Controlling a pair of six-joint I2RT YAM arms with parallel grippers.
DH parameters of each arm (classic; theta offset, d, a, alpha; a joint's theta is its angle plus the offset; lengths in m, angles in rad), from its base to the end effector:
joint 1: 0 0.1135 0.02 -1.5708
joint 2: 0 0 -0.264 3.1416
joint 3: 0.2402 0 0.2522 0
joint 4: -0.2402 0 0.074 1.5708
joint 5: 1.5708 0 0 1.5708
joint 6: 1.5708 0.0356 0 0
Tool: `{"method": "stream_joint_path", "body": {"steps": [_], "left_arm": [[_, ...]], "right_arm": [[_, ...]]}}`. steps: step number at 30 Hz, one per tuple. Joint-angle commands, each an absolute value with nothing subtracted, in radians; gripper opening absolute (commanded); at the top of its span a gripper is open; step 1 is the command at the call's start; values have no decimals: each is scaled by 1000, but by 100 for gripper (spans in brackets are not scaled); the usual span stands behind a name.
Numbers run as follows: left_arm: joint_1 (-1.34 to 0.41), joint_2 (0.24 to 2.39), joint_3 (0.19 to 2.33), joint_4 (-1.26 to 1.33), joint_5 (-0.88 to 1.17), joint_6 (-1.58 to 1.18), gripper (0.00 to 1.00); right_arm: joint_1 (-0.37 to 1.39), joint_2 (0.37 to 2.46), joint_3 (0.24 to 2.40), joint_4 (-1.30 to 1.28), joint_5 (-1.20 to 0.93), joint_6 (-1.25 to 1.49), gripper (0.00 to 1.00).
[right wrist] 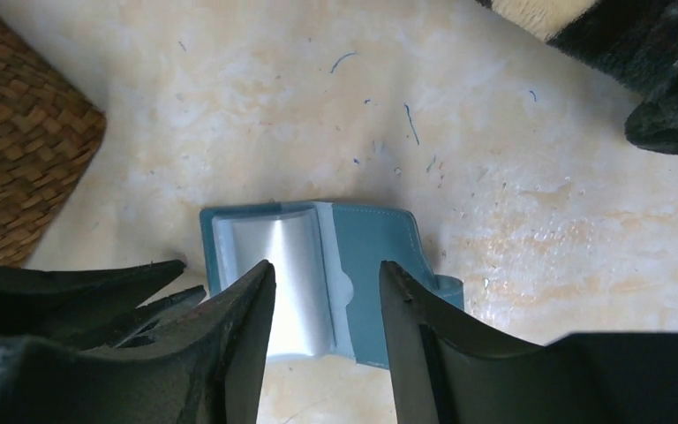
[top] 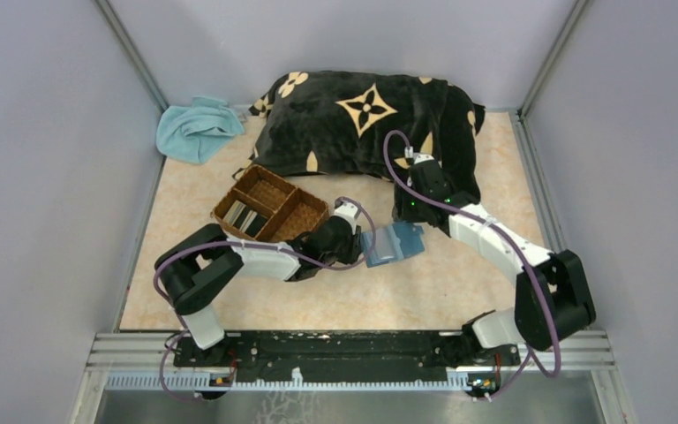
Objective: Take the credit cards out of the card holder
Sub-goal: Open the card holder at the center of the board.
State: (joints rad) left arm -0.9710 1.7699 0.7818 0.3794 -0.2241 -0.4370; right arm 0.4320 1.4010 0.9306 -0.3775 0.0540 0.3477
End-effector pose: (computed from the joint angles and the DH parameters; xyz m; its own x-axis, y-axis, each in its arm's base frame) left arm 0.2020 -0.2814 0.1386 -0.5895 0.1310 -0.7971 0.4993 0.8347 -0.2321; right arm 0.2673 0.1211 0.2340 -0.7717 0.0189 -0.6358 -0.1305 0.9736 0.1874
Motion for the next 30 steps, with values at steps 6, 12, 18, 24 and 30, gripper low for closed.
{"method": "stream_joint_path", "body": {"steps": [6,12,18,24,30], "left_arm": [[-976,1641,707,366,-112,-508,63],[-976,1621,648,528,16,-586,83],[-976,1666,692,530,9,-594,77],[-976,1679,707,568,13,-641,68],[-976,1687,703,563,2,-648,59]], "right_arm": [[443,1386,790,-313,118,356,20],[442,1426,728,-245,91,368,11],[455,1436,663,-189,-24,429,0],[488,1422,582,-143,-48,489,0],[490,1392,552,-139,-60,501,0]]}}
